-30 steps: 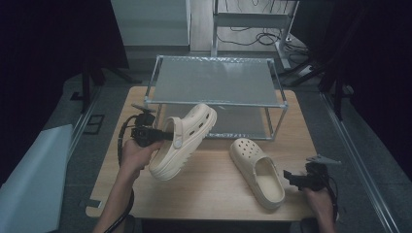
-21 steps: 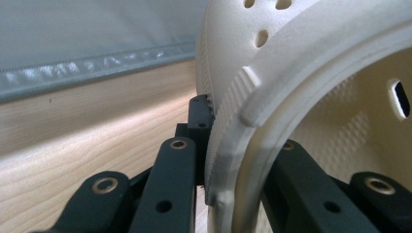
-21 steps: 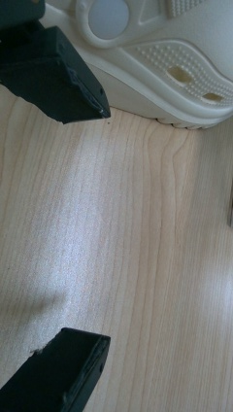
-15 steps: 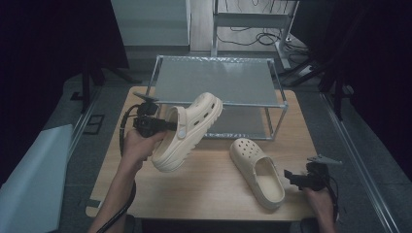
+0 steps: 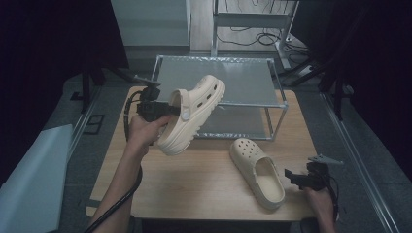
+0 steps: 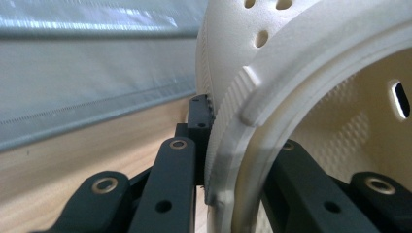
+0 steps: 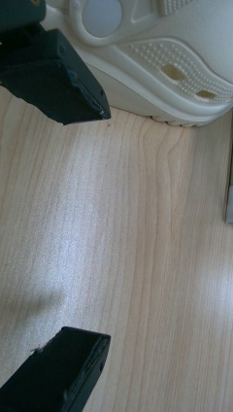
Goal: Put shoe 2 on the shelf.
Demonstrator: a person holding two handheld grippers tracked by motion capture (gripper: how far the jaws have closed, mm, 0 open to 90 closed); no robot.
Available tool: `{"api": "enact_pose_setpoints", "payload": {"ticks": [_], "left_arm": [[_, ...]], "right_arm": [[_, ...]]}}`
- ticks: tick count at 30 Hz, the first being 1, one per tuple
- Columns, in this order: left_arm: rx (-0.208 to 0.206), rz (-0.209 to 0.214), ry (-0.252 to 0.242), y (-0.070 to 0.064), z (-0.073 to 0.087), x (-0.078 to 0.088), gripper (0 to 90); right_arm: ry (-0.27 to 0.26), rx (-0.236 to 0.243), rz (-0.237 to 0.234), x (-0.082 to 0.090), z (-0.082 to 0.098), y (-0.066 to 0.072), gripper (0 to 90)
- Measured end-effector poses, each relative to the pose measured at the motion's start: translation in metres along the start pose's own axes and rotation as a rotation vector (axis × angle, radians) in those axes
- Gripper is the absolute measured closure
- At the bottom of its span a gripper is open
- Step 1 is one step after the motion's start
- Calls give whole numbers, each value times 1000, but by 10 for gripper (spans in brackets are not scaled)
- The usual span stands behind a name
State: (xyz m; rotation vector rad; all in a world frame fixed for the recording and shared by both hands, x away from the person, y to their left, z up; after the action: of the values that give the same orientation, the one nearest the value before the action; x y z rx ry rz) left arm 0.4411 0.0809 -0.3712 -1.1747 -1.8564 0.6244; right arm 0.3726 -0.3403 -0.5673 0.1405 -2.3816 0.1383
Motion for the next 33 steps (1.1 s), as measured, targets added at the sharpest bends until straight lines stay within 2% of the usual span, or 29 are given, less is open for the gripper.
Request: {"api": "enact_pose_setpoints", "payload": {"ticks": [7,12,16,22,33], "left_arm": [[7,-25,-28,6,-17,-7,794],[35,-47,-59,13,-28,-8,791],[66,-34,-89,17,-37,-9,792],[85,-78,-141,28,-53,-10,792],[130,-102,-198,42,-76,-16,791]], "right_arm": [[2,-8,-3,0,0,0,0],[1,-10,-1,0,0,0,0],[4,-11,-2,0,0,-1,0],[6,-9,-3,0,1,0,3],[4,-6,-4,0,0,0,12]]}}
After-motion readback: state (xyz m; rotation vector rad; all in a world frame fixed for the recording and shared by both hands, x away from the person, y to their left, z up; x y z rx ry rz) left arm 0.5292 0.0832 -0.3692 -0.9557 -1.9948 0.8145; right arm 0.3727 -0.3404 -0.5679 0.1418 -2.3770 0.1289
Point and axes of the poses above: each handheld gripper's, and its own axes: x roughly backward along the jaws, z roughly out of its underside, y roughly to its left, the point moved 10 cm from there along -x, roughly forward along the jaws, and after that the axes turned 14 degrees about z, right-handed, at the moved point
